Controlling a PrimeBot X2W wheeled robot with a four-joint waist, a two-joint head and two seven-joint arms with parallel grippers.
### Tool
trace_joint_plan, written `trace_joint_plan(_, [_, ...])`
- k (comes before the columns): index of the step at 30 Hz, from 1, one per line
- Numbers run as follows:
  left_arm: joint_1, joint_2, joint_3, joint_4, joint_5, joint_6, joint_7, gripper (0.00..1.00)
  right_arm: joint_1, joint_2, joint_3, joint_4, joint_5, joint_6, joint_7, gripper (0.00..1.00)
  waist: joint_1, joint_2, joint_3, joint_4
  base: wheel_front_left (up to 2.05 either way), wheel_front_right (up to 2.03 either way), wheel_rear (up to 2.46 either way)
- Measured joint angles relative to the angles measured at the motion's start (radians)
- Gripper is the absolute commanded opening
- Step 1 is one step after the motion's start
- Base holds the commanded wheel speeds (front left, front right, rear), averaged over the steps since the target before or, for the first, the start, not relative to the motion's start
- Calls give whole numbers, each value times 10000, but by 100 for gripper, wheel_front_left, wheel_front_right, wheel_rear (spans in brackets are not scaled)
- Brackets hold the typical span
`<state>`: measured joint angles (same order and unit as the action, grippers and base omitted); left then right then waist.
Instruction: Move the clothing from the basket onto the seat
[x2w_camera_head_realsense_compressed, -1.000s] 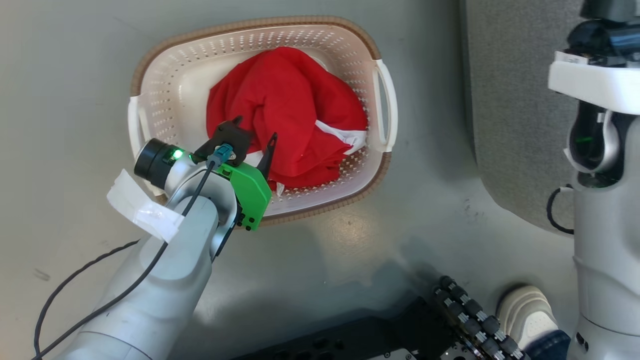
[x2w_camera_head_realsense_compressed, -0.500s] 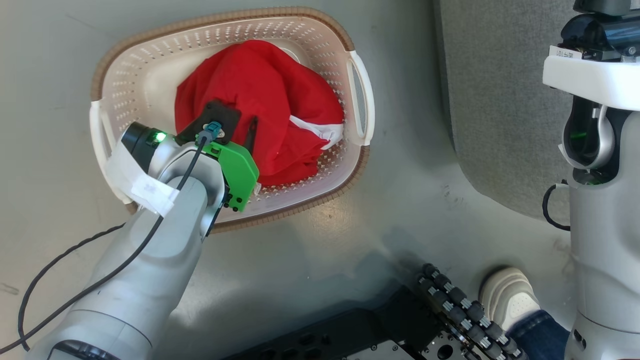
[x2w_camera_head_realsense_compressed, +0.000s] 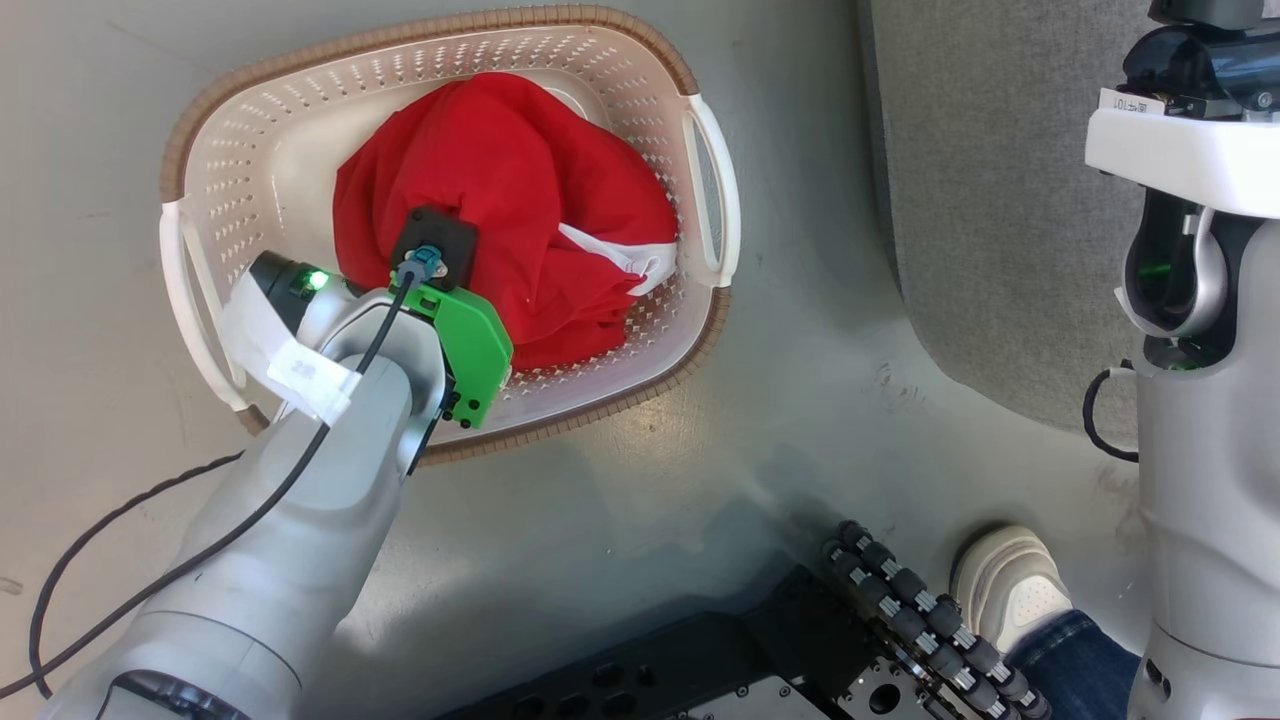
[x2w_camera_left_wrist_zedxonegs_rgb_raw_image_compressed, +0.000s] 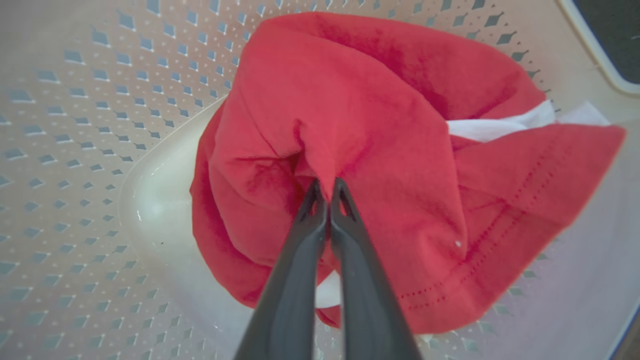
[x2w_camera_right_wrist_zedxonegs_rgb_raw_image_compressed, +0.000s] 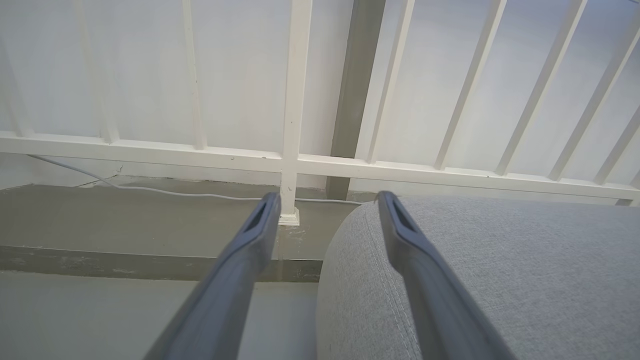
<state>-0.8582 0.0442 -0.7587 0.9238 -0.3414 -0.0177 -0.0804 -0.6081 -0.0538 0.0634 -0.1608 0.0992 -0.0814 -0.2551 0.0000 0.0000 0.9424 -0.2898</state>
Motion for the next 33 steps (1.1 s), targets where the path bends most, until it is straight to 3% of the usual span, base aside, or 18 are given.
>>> trace_joint_plan(16, [-248, 6, -863, -688, -249, -502, -1126, 0, 2, 23, -355, 376, 58, -100, 0, 100, 0, 0, -476, 302, 0, 0, 0])
trace_joint_plan(33, [-547, -4, -1386, -1647, -123, -625, -1680, 0, 1029, -182, -947, 1279, -6, 42, 0, 100, 0, 0, -2398, 1160, 0, 0, 0])
